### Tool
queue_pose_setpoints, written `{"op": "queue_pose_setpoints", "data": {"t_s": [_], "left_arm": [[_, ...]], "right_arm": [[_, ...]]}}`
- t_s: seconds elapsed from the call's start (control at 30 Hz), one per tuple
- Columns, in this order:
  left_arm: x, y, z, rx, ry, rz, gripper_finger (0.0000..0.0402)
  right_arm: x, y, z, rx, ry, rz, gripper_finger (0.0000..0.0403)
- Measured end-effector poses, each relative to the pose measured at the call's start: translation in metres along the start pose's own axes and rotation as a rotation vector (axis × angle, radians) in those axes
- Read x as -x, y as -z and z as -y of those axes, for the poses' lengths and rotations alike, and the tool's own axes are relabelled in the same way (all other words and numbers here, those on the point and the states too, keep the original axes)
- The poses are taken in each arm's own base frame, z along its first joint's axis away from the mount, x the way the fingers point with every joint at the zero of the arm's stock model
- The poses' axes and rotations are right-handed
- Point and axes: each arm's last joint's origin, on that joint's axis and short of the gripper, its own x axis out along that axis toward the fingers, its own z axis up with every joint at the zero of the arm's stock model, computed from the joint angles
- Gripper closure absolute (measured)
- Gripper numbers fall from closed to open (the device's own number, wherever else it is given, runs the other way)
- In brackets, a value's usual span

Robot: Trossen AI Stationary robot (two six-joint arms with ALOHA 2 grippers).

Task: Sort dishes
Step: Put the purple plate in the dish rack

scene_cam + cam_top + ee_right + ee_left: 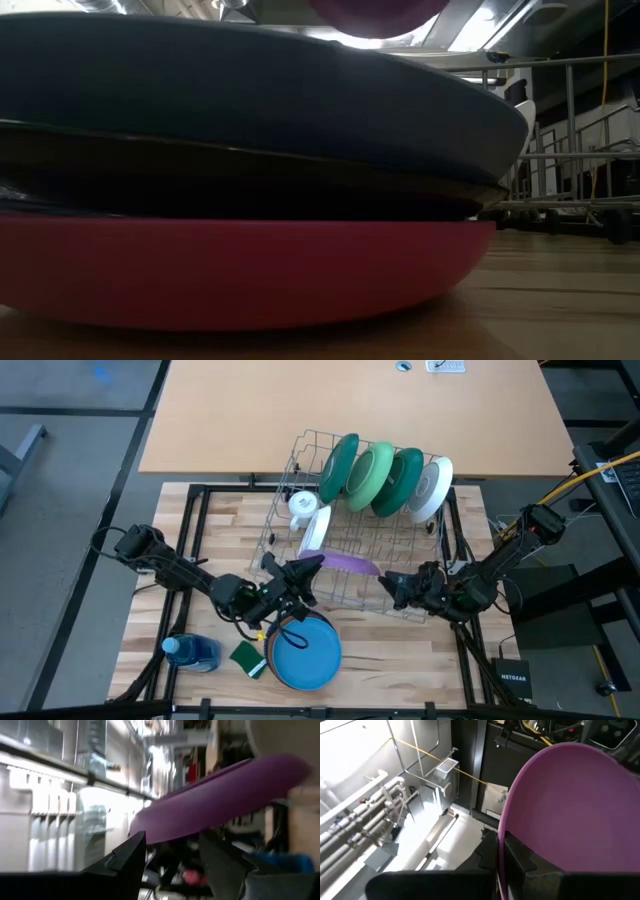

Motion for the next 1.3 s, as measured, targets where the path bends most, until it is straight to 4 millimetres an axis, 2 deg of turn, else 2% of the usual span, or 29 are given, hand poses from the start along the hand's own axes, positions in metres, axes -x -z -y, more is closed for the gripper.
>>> {"op": "queue_pose_setpoints", "data": {"t_s": [0.17, 0.33, 0.6, 0.8, 1.17, 1.3], "left_arm": [[0.0, -0.001, 0.0, -0.007, -0.004, 0.04, 0.0401], [0.001, -0.003, -0.001, 0.02, -0.014, 0.102, 0.0401], [0.001, -0.004, 0.0, 0.017, -0.008, 0.104, 0.0401], [0.003, -0.006, 0.008, -0.044, 0.049, 0.131, 0.0401], [0.004, -0.007, 0.019, -0.099, 0.126, 0.157, 0.0401], [0.005, -0.007, 0.02, -0.123, 0.129, 0.161, 0.0401]], "right_arm": [[-0.003, -0.004, 0.001, 0.031, 0.023, 0.081, 0.0217], [-0.015, -0.01, 0.002, 0.048, -0.016, 0.056, 0.0217], [-0.03, -0.021, 0.004, 0.066, -0.051, 0.069, 0.0217], [-0.038, -0.029, 0.006, 0.084, -0.052, 0.112, 0.0217], [-0.047, -0.034, 0.007, 0.114, -0.08, 0.054, 0.0218], [-0.046, -0.032, 0.008, 0.124, -0.076, 0.032, 0.024]]}}
